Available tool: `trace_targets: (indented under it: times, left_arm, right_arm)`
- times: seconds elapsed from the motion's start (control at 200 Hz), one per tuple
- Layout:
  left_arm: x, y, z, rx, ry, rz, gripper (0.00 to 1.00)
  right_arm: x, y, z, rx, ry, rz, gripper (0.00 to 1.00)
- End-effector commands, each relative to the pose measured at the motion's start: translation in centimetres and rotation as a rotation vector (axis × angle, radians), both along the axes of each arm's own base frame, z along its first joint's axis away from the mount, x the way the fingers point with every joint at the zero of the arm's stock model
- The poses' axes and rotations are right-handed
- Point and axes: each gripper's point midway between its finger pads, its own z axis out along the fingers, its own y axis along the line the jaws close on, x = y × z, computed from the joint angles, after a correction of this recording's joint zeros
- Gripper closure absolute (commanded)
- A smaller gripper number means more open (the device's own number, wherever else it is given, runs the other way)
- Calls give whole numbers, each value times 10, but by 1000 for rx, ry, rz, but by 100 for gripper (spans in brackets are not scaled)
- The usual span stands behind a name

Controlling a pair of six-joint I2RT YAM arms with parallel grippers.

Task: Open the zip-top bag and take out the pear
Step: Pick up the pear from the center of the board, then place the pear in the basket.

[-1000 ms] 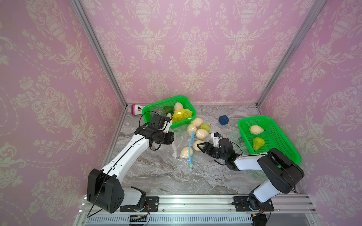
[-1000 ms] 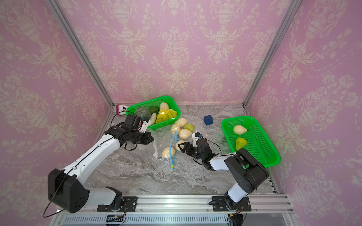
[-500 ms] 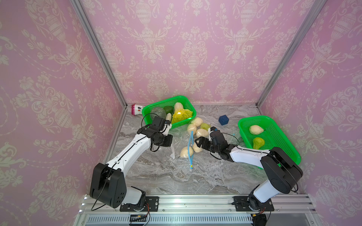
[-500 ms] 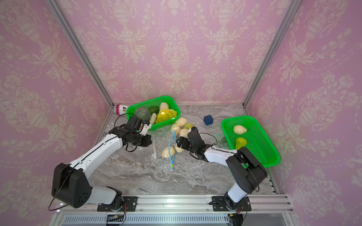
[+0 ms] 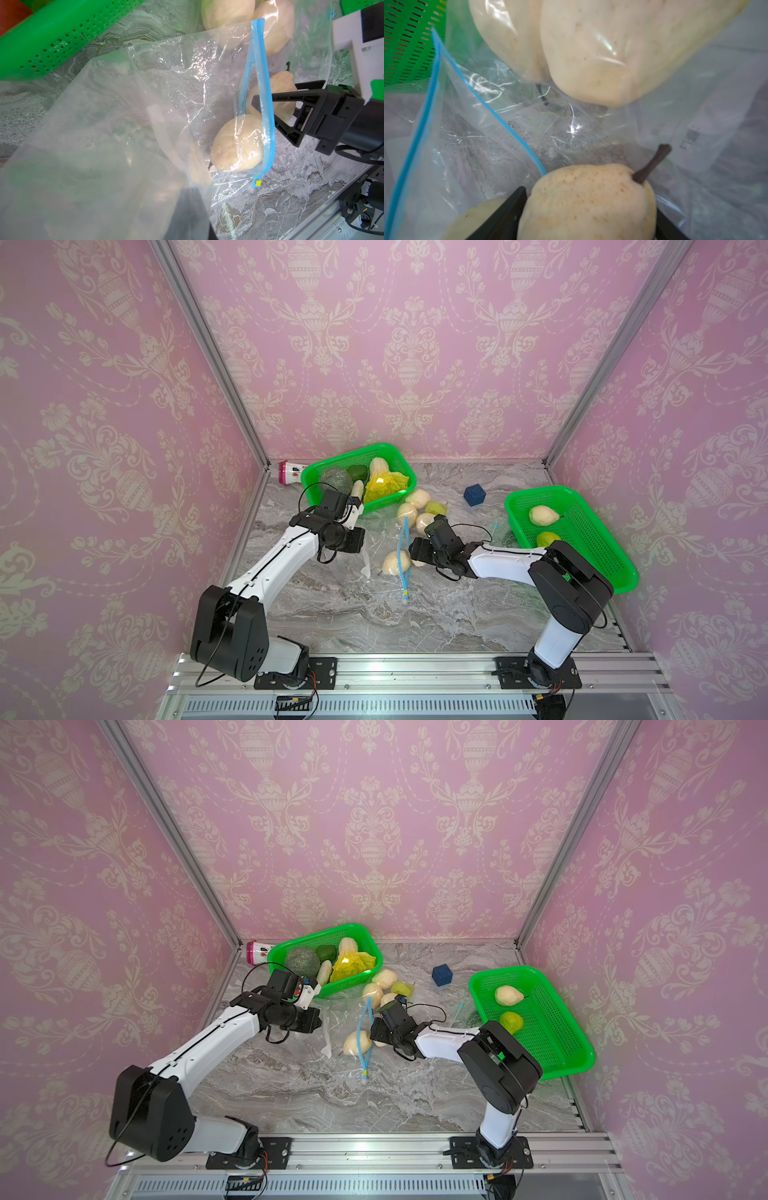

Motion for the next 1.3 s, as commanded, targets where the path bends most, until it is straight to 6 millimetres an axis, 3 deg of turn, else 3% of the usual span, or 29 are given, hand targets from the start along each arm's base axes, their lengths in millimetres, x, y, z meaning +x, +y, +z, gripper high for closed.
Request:
trace_targets:
  times: [0.0,0.115,0.21,0.3,0.435,0.56,0.785,0.926,1.086,1.176,1.296]
  left_arm:
    - [-7,0,-3,-10,6,-28,92]
    - [-6,0,-3,-9,9,-25,93]
    - [-5,1,-5,-3,12,-24,93]
    - [-5,1,-7,3,14,-28,94]
    - [-4,-1,-6,4,8,-51,95]
    - [-3,-4,-3,-6,-10,-72,96]
    - [-5,-5,-2,-15,-12,-84,96]
    - [-6,-4,-2,-11,-18,-89,96]
    - [-7,-4,-3,-12,-19,-92,96]
    - [-6,-5,-3,-14,-17,-94,96]
    - [-6,-6,-3,-16,-17,-95,96]
  right_arm:
    - [5,-16,31,-40,-65,-17,25]
    - [8,-38,58,-8,-104,-28,32]
    - [14,-73,82,1,-144,-72,33]
    - [27,-123,105,-17,-196,-139,33]
    - [45,-221,129,-69,-257,-275,33]
    - [49,-300,125,-92,-239,-396,34]
    - [39,-391,86,-113,-164,-595,36]
    - [23,-430,66,-154,-130,-709,36]
    - [4,-454,46,-195,-76,-785,30]
    - [0,-458,33,-186,-44,-796,25]
    - [2,-447,25,-129,-42,-771,23]
